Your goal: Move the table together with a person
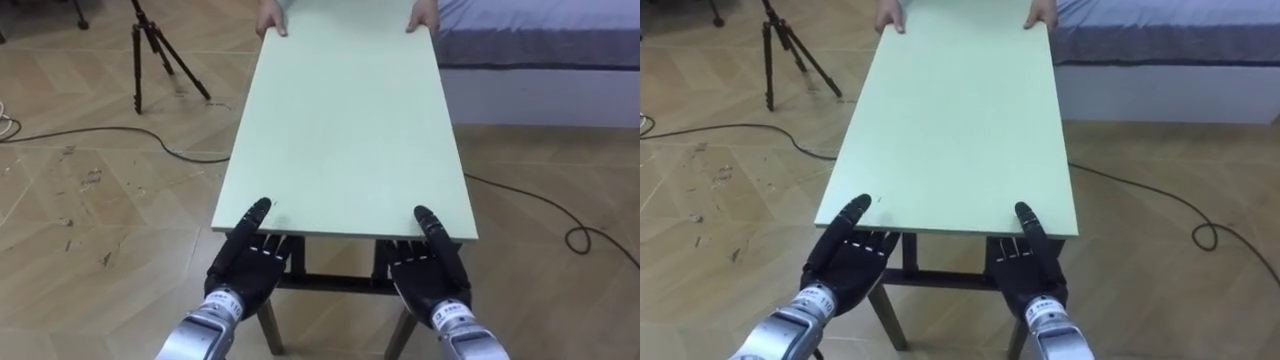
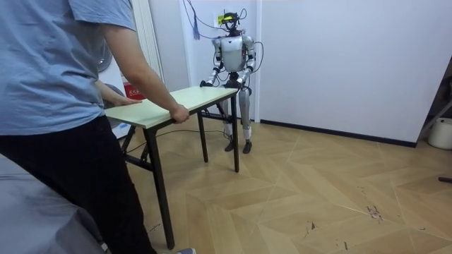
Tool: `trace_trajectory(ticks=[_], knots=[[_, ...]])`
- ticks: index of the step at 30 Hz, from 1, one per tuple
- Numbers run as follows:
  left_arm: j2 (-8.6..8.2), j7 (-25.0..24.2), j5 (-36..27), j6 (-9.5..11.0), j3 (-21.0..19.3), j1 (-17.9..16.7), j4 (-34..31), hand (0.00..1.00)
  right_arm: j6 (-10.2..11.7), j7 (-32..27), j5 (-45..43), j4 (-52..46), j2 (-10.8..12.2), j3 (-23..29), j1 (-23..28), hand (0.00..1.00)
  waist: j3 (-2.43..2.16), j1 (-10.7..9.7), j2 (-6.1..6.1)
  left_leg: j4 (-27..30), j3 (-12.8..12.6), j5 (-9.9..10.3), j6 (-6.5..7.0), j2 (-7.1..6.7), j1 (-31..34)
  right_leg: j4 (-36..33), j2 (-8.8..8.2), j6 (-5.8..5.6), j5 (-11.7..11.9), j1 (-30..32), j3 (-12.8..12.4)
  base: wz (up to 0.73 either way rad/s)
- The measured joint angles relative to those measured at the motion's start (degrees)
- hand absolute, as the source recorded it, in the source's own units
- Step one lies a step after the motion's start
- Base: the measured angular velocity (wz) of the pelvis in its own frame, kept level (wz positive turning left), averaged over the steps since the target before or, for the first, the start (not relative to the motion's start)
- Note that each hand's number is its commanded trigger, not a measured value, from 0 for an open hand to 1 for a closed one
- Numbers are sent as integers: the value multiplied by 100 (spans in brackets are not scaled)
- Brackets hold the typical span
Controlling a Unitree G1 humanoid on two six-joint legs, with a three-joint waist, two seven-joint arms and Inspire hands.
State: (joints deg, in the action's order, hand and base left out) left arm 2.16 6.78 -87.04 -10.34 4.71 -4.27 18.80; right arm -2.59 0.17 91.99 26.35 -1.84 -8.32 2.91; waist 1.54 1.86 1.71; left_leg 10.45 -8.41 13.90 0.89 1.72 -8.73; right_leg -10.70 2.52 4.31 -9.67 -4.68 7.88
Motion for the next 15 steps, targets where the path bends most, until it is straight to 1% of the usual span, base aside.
trace_trajectory(ticks=[2, 5, 8, 10, 12, 15], knots=[[-2, 107, 7, 121, -1, 0, 57, 100, 25, -6, -31, -1, 84, -67, -1, 100, 8, -42, -26, -19, 1, 0, 0, 7, -13, 9, 9, 0, 0, 0, -4, -10], [-7, 130, 31, 124, 2, -1, 56, 100, 134, -5, -82, -7, 79, -149, -1, 100, 9, -54, -43, -70, 1, 0, 0, 8, -42, 10, 14, 0, 0, 0, -17, -2], [-49, 127, 125, 170, 5, -1, 52, 100, 187, -5, -97, -12, 68, -167, -1, 100, 7, -48, -47, -91, 0, 0, 0, 0, -51, 11, 9, 0, 0, 0, 3, 0], [-63, 134, 134, 170, 18, -1, 53, 100, 254, -12, -161, -11, 72, -171, -1, 100, 8, -28, -47, -94, -1, 0, 0, -7, -48, 15, 3, -1, 0, 6, 11, 0], [-67, 139, 151, 179, 32, -1, 53, 100, 270, -14, -183, -11, 69, -169, -1, 100, 7, -28, -47, -94, -2, 0, 0, -10, -47, 16, 1, -1, 0, 8, 11, 0], [-63, 149, 180, 295, 97, -4, 54, 100, 267, -14, -198, -11, 71, -172, -1, 100, 7, -19, -45, -94, -8, 0, 0, -9, -49, 16, 4, -1, 0, 8, 2, 0]])
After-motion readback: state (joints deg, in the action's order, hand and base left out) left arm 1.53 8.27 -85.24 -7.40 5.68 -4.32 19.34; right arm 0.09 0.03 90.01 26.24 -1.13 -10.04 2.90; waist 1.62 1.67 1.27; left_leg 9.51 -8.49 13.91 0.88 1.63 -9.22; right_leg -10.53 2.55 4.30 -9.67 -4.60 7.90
